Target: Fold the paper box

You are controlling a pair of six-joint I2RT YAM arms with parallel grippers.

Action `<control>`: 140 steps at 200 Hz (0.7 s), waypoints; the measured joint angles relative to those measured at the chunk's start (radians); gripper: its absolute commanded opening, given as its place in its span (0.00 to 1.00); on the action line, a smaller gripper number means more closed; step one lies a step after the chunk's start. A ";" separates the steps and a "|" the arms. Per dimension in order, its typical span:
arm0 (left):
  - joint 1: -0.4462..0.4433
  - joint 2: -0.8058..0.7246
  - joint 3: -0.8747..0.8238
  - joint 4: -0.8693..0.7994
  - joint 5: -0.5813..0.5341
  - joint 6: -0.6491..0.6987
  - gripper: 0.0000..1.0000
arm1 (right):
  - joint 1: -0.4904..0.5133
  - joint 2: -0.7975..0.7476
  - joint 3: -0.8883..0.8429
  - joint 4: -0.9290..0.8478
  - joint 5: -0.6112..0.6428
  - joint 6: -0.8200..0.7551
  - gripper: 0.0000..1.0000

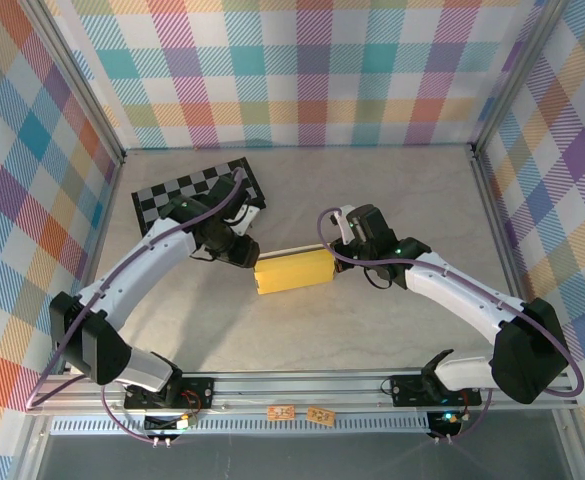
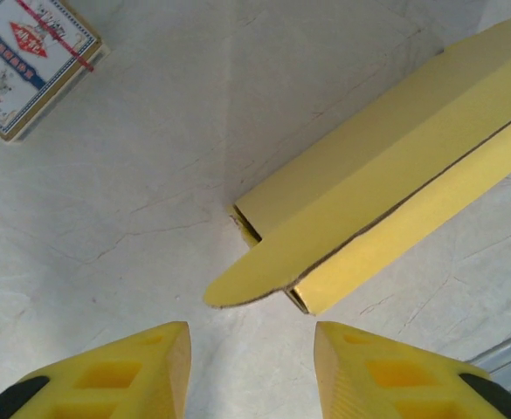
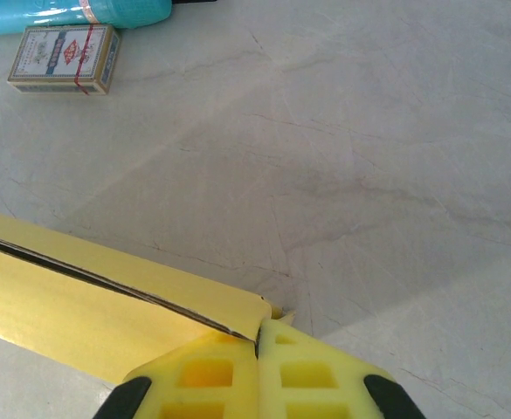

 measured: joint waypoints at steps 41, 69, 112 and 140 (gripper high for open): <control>0.000 0.054 0.000 0.025 0.000 0.009 0.35 | 0.000 0.000 0.000 0.000 0.000 0.000 0.00; 0.000 0.064 0.000 0.035 -0.002 0.011 0.25 | 0.000 0.000 0.000 0.000 0.002 0.003 0.00; 0.000 0.064 0.000 0.035 0.000 0.002 0.23 | 0.000 0.000 0.000 0.000 0.007 0.008 0.00; 0.000 0.064 0.000 0.035 -0.003 -0.012 0.15 | 0.000 0.000 0.000 -0.001 0.008 0.011 0.00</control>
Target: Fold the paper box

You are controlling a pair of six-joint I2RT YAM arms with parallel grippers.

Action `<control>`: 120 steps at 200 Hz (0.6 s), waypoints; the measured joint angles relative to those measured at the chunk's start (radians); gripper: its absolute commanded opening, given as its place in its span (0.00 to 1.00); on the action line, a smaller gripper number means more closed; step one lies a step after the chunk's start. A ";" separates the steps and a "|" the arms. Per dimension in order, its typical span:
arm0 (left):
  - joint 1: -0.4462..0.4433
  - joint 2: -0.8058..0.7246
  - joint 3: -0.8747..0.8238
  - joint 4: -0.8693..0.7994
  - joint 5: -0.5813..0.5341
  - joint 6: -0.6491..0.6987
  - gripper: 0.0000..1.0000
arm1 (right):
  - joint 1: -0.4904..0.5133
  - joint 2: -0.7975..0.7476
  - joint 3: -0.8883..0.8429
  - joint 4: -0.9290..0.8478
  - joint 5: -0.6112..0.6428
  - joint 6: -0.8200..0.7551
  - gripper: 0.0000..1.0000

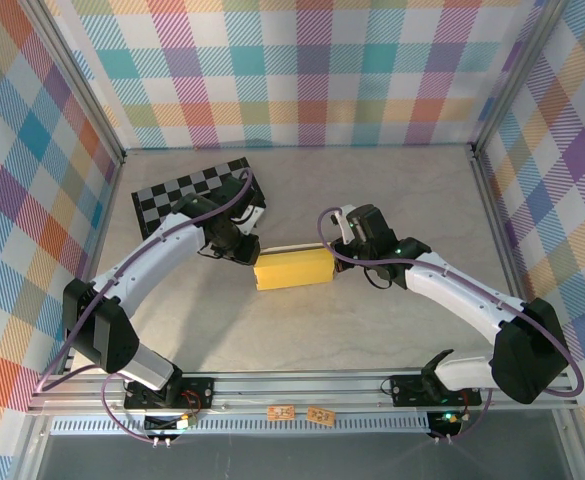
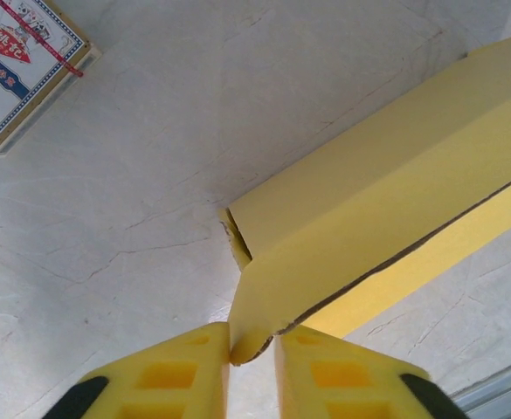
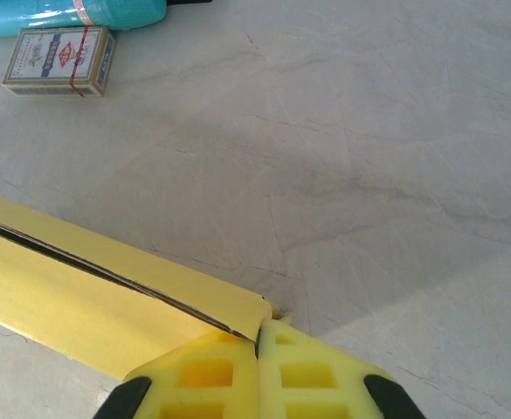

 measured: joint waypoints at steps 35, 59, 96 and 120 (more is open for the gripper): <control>0.000 0.011 0.014 0.000 0.010 -0.038 0.06 | 0.000 0.000 0.000 0.000 0.000 0.002 0.00; 0.000 0.018 0.024 -0.001 0.015 -0.084 0.02 | 0.000 0.000 0.000 0.000 0.005 0.008 0.00; 0.000 0.033 0.057 -0.021 0.048 -0.169 0.00 | -0.001 0.001 0.006 -0.013 0.019 0.013 0.00; 0.007 0.049 0.071 -0.034 0.081 -0.227 0.00 | -0.001 0.013 0.019 -0.020 0.026 0.015 0.00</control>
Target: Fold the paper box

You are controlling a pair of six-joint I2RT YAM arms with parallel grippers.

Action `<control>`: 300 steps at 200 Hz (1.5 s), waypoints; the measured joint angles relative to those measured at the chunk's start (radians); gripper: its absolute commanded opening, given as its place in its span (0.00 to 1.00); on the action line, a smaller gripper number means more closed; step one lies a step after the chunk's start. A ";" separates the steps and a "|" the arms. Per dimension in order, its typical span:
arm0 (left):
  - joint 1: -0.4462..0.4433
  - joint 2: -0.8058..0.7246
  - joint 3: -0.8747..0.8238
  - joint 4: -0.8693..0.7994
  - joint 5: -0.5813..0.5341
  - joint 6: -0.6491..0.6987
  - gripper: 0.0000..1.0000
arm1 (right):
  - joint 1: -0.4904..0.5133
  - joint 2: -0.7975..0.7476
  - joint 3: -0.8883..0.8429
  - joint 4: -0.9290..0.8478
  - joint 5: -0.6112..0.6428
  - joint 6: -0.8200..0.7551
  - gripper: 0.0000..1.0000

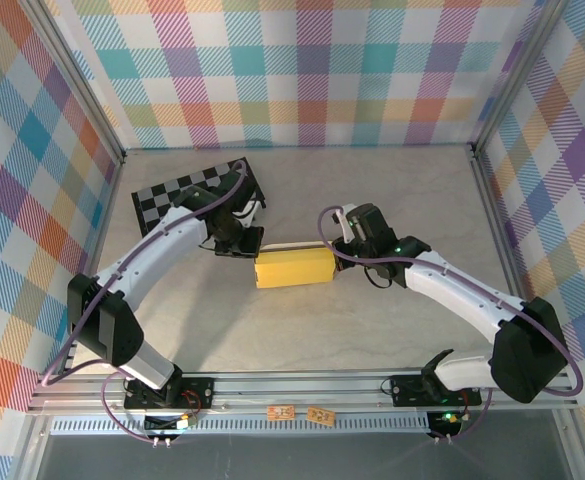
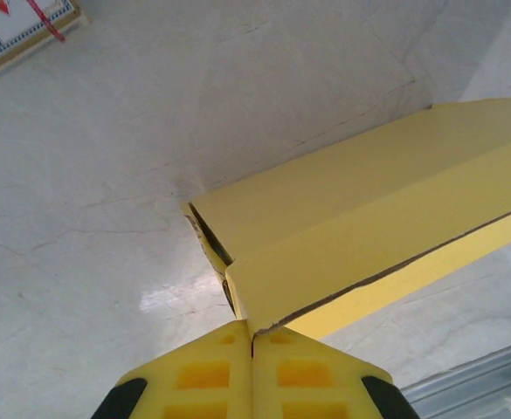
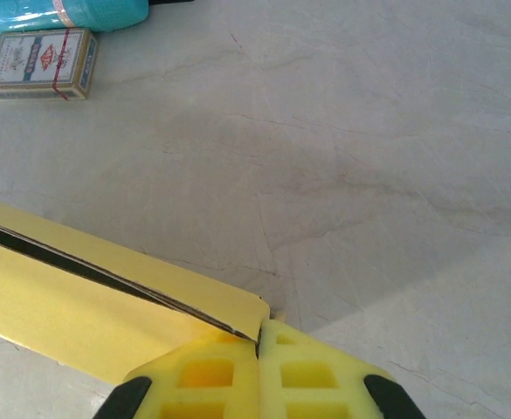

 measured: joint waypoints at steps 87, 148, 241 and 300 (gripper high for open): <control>0.008 0.025 -0.013 -0.014 0.067 -0.131 0.00 | 0.000 0.012 0.013 -0.008 0.018 0.000 0.00; 0.008 -0.053 -0.120 0.090 0.080 -0.152 0.00 | 0.000 0.013 0.014 -0.005 0.019 -0.002 0.00; -0.010 -0.165 -0.278 0.271 0.034 -0.113 0.00 | 0.000 0.007 -0.027 0.070 0.034 -0.047 0.00; -0.064 -0.209 -0.340 0.329 -0.062 -0.076 0.00 | 0.000 -0.004 -0.048 0.096 0.034 -0.061 0.00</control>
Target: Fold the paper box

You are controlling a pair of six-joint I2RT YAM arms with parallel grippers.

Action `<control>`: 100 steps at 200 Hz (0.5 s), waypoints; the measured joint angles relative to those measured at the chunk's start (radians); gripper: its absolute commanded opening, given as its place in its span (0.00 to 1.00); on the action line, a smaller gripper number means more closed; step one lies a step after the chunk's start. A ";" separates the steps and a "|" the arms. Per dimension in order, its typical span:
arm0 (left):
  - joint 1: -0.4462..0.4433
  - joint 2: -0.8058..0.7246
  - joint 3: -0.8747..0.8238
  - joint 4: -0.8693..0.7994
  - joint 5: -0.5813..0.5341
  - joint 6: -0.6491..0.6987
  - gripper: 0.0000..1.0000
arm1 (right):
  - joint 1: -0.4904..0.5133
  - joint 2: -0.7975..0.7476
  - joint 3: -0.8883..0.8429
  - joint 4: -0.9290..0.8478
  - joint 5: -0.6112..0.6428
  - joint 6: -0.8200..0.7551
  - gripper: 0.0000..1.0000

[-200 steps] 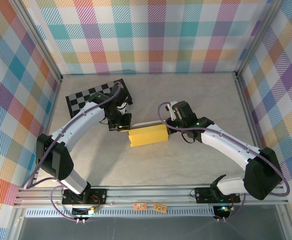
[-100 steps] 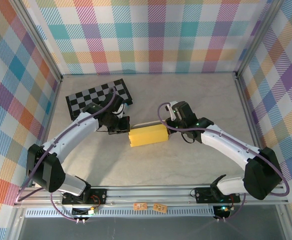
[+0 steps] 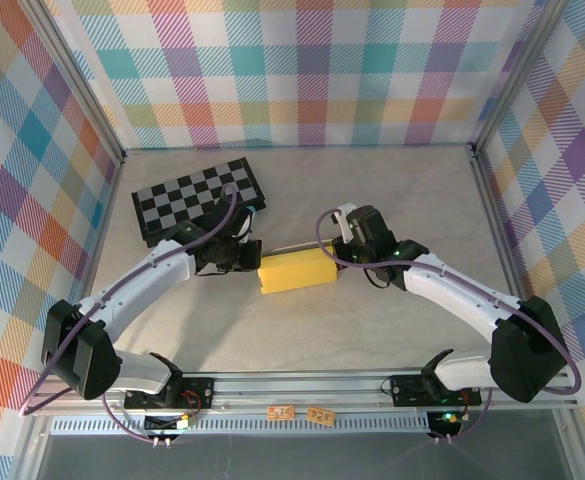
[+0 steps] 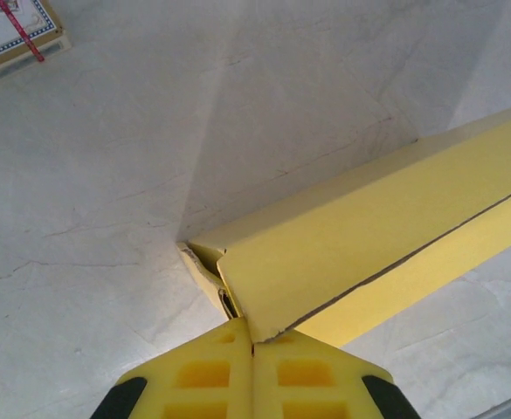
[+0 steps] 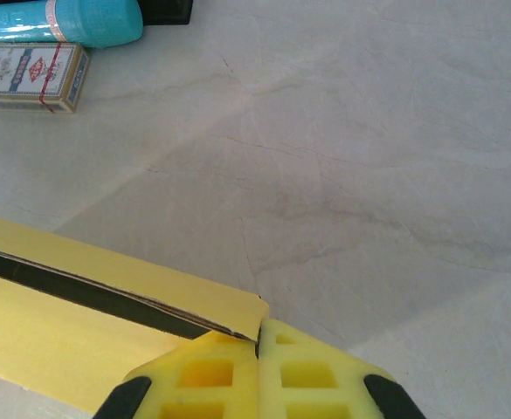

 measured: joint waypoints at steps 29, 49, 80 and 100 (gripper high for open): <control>-0.047 -0.027 -0.042 0.036 -0.074 0.004 0.00 | 0.000 0.000 0.000 -0.001 0.000 0.001 0.00; -0.069 -0.050 -0.076 0.073 -0.116 0.003 0.00 | 0.000 -0.003 0.000 -0.004 -0.001 0.003 0.00; -0.082 -0.065 -0.101 0.106 -0.146 -0.001 0.00 | 0.001 -0.007 0.000 -0.011 -0.003 0.006 0.02; -0.087 -0.064 -0.101 0.106 -0.154 -0.004 0.00 | 0.001 -0.020 0.000 -0.034 -0.013 0.021 0.12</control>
